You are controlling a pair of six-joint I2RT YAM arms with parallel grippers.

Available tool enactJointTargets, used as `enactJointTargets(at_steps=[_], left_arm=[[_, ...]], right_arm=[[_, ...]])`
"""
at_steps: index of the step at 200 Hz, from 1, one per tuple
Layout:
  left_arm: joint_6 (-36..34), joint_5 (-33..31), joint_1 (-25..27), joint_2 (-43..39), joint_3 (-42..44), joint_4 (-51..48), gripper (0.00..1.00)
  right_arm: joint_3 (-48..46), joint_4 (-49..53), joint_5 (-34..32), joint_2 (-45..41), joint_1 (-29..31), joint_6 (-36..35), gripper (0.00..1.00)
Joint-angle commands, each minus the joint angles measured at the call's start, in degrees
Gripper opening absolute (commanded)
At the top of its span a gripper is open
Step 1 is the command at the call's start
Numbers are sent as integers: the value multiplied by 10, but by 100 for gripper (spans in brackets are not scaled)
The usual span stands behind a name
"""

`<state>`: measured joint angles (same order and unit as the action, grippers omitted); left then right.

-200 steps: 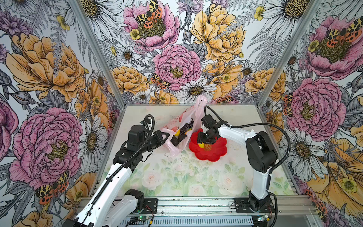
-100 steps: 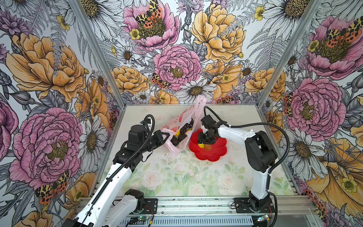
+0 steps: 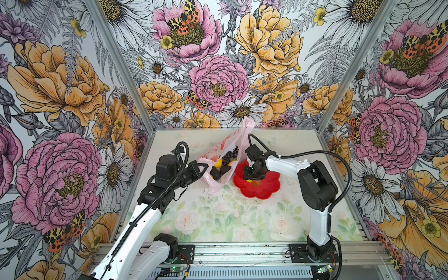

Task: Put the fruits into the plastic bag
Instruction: 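Lower the right gripper onto the red-yellow mango on the plate and grasp, then lift the mango and carry it toward the bag's mouth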

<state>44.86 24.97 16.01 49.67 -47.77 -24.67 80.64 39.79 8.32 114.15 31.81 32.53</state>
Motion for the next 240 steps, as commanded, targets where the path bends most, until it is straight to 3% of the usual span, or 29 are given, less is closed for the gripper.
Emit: enactJointTargets(at_steps=[1,51,118,173,207,240], left_arm=[[4,2,-8,-13,6,-7,0],[8,-1,-11,-22,14,-5,0],[15,-4,-11,-17,17,12,0],[31,-5,0,3,24,49,0],[33,-5,10,20,21,66,0],[33,-5,18,31,18,76,0]], right_arm=[[12,-7,-25,-6,4,0,47],[-12,-7,-30,-79,3,-28,37],[-139,-8,-12,-216,-12,-11,36],[-231,-5,30,-379,-40,32,35],[-226,2,85,-484,-80,71,34],[-150,10,144,-503,-98,104,34]])
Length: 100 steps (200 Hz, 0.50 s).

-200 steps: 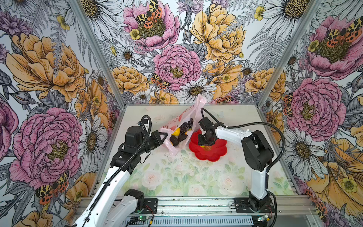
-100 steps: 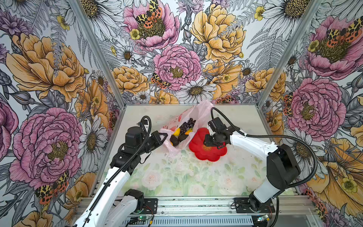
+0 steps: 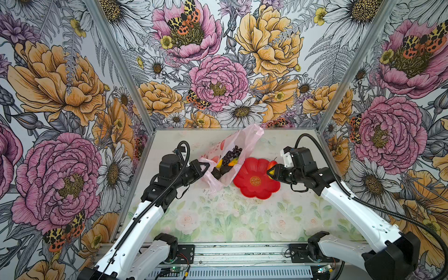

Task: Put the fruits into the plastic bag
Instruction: 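Lift the mango and carry it toward the bag's mouth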

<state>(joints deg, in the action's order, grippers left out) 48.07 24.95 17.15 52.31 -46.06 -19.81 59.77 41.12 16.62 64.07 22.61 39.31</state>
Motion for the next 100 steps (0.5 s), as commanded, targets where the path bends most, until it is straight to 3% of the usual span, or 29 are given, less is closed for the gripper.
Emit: enactJointTargets(at_steps=[1,30,100], left_arm=[[1,-5,7,5,1,28,0],[2,-4,10,5,6,33,0],[6,-4,11,-3,16,40,0]], right_arm=[[61,-3,64,-1,-5,37,34],[156,-5,123,40,-5,67,34],[314,-25,169,125,20,120,34]])
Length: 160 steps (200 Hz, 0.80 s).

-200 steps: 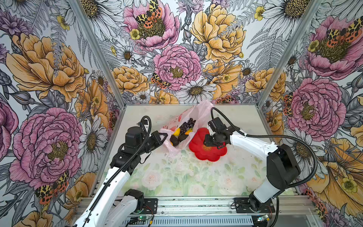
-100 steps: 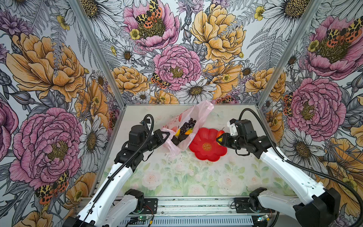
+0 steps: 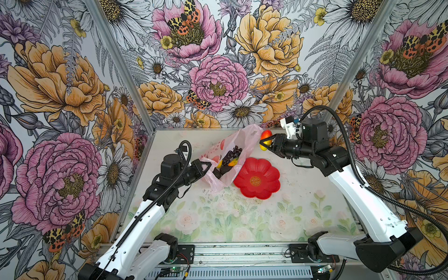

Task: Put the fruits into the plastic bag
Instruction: 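Lift the mango and carry it toward the bag's mouth, then lower the mango into the bag held by the left gripper and release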

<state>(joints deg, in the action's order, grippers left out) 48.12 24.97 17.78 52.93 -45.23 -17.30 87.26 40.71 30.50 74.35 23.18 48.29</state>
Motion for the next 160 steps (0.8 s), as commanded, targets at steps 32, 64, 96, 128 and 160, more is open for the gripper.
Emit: enactJointTargets(at_steps=[32,64,96,128,160], left_arm=[[5,-4,4,-11,9,16,0],[4,-3,4,-14,12,14,0],[3,-1,5,-17,13,11,0],[1,-2,4,-19,14,7,0],[-2,-1,2,-24,12,0,0]], right_arm=[[63,-56,47,54,39,64,34],[58,-75,45,89,80,82,35],[26,-95,38,117,119,93,35],[-22,-113,31,135,135,114,35],[-63,-135,27,149,147,135,35]])
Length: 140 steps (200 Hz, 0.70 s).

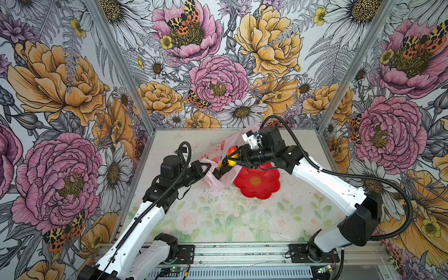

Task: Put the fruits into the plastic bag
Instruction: 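Lower the mango into the bag held by the left gripper and release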

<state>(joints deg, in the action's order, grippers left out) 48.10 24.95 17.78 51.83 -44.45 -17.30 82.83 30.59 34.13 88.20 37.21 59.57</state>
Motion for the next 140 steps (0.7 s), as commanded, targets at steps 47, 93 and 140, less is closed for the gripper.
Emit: enactJointTargets(at_steps=[47,93,140], left_arm=[[-5,-1,2,-17,5,-9,0],[-6,0,3,-17,5,-9,0],[-8,1,4,-24,7,-18,0]], right_arm=[[-39,-41,-6,35,20,32,34],[-23,-44,-11,73,22,43,34],[31,-44,-6,139,25,49,34]])
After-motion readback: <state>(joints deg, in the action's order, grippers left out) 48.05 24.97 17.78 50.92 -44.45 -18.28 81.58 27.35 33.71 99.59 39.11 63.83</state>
